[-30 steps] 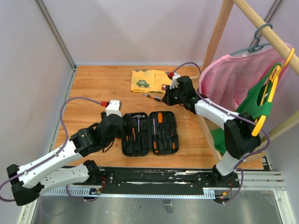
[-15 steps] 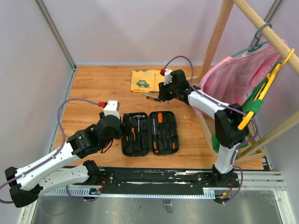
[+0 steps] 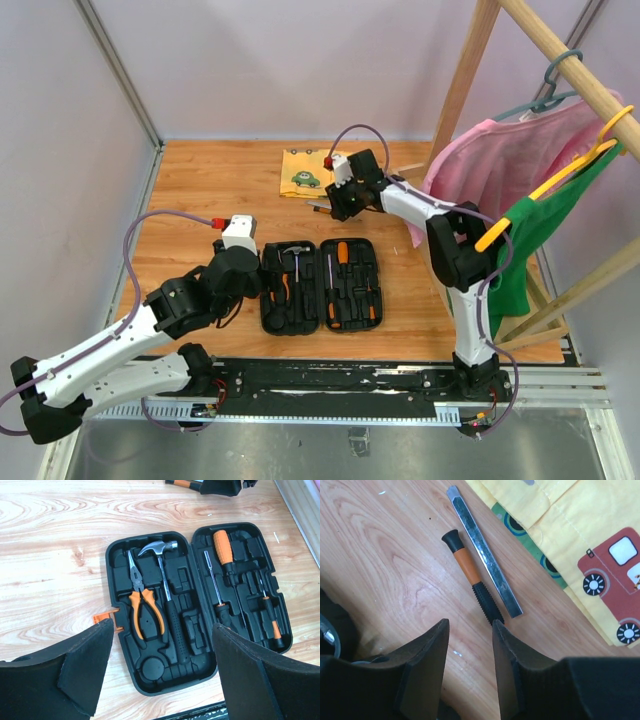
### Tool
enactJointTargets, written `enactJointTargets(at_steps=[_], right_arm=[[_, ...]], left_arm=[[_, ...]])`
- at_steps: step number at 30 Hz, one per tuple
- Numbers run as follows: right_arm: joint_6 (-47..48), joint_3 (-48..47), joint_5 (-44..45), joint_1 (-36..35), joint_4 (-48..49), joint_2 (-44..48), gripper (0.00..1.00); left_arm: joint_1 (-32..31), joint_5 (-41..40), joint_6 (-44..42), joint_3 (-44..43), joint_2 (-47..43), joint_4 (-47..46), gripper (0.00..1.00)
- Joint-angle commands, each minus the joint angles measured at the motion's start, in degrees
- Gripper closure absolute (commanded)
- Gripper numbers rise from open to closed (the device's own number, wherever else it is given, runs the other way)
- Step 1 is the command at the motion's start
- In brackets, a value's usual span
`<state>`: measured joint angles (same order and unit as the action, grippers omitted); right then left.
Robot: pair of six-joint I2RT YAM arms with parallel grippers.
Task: Sort the tools into containers
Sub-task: Pick up the screwdriver from the center of the board.
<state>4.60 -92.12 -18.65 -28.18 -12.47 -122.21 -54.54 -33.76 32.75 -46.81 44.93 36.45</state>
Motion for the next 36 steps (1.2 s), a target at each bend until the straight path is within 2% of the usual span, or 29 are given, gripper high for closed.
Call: enactJointTargets(at_steps=[1,24,36], right_arm=[[3.0,-3.7,-0.6,1.0,-1.6,-1.7,0.58],[5.9,-7.9,2.4,1.1,-6.6,-7.8,0.60],[9.2,-8.0,2.0,1.0,-8.2,-8.8,0.81]], left_arm=[[0.1,-0.6,0.0,0.9,-0.1,-0.8,0.16],[0.1,-0.1,-0.3,0.9,0.6,-1.1,0.16],[0.1,-0.1,-0.4,0.9,1.0,-1.2,0.16]])
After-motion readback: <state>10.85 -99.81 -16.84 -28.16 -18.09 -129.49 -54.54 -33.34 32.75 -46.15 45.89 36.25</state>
